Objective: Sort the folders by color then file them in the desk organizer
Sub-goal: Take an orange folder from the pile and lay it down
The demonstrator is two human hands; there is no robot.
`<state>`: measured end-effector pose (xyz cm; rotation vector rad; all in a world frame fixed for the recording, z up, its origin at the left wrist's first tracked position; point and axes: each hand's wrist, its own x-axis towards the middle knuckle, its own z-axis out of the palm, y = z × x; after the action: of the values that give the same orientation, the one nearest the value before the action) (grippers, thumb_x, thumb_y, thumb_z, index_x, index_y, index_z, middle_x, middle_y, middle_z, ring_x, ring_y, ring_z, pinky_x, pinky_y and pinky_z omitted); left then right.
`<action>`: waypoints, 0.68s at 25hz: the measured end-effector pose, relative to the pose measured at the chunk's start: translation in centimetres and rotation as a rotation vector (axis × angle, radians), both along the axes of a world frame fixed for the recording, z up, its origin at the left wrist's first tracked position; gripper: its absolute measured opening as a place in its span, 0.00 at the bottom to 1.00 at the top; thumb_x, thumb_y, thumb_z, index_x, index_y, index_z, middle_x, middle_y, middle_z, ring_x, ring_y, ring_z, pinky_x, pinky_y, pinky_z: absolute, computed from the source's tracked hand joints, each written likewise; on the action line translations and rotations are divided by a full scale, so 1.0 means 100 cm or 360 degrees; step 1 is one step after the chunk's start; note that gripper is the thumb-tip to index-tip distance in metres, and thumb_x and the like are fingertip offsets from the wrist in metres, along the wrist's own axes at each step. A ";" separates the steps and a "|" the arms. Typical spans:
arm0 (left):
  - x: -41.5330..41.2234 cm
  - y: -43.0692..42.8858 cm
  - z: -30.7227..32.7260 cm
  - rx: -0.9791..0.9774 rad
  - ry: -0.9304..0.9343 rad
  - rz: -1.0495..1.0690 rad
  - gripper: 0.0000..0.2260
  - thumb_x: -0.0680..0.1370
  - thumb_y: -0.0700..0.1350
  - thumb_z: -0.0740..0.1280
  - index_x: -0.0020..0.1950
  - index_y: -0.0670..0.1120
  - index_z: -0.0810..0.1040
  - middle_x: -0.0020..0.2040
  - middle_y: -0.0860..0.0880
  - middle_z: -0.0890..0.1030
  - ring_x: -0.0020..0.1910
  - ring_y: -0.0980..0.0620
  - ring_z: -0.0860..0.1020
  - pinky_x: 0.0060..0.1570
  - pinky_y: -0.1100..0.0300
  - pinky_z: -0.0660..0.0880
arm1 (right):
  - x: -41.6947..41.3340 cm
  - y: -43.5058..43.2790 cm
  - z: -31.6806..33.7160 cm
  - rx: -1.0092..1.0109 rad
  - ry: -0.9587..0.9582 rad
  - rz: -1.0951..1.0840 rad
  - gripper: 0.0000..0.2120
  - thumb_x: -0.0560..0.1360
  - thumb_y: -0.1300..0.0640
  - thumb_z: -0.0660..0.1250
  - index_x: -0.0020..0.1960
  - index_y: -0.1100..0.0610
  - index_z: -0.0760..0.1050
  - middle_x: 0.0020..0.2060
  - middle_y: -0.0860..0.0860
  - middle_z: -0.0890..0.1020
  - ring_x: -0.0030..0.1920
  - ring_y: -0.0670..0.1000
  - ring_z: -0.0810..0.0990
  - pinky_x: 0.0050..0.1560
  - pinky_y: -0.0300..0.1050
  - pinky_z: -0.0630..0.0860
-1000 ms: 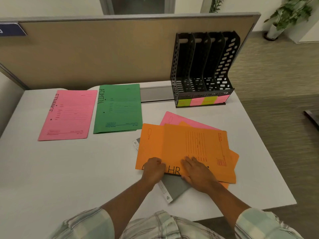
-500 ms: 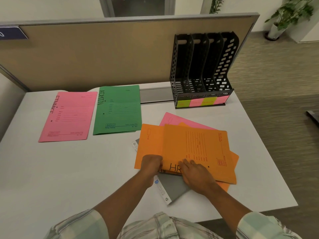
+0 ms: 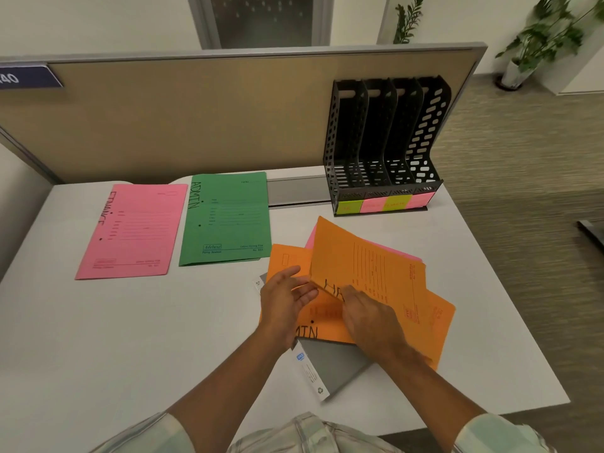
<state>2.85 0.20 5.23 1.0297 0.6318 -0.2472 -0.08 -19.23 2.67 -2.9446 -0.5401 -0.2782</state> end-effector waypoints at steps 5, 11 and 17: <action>-0.021 0.002 -0.003 0.0332 -0.0289 -0.1014 0.26 0.80 0.32 0.68 0.77 0.49 0.74 0.70 0.52 0.81 0.67 0.50 0.82 0.65 0.48 0.81 | 0.024 0.048 0.053 0.0385 0.0108 -0.0243 0.11 0.80 0.58 0.67 0.62 0.56 0.79 0.44 0.51 0.85 0.38 0.55 0.84 0.34 0.50 0.81; -0.037 -0.012 0.009 0.0541 -0.0681 -0.0860 0.11 0.75 0.43 0.72 0.57 0.52 0.83 0.51 0.50 0.87 0.50 0.56 0.84 0.50 0.56 0.82 | 0.053 0.099 0.090 0.1040 0.0259 -0.0277 0.10 0.78 0.50 0.69 0.58 0.49 0.78 0.48 0.44 0.83 0.45 0.47 0.82 0.43 0.43 0.81; -0.019 0.051 0.012 0.0461 -0.0640 -0.0500 0.16 0.86 0.46 0.67 0.74 0.54 0.74 0.66 0.52 0.85 0.62 0.48 0.85 0.58 0.47 0.85 | 0.061 0.088 0.066 0.1408 0.0317 -0.0580 0.16 0.78 0.50 0.72 0.66 0.49 0.77 0.58 0.38 0.80 0.58 0.37 0.77 0.55 0.32 0.74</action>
<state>0.93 5.33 6.43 1.4133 0.1389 -0.2170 5.98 -10.42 9.28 -2.1373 0.1432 -0.1858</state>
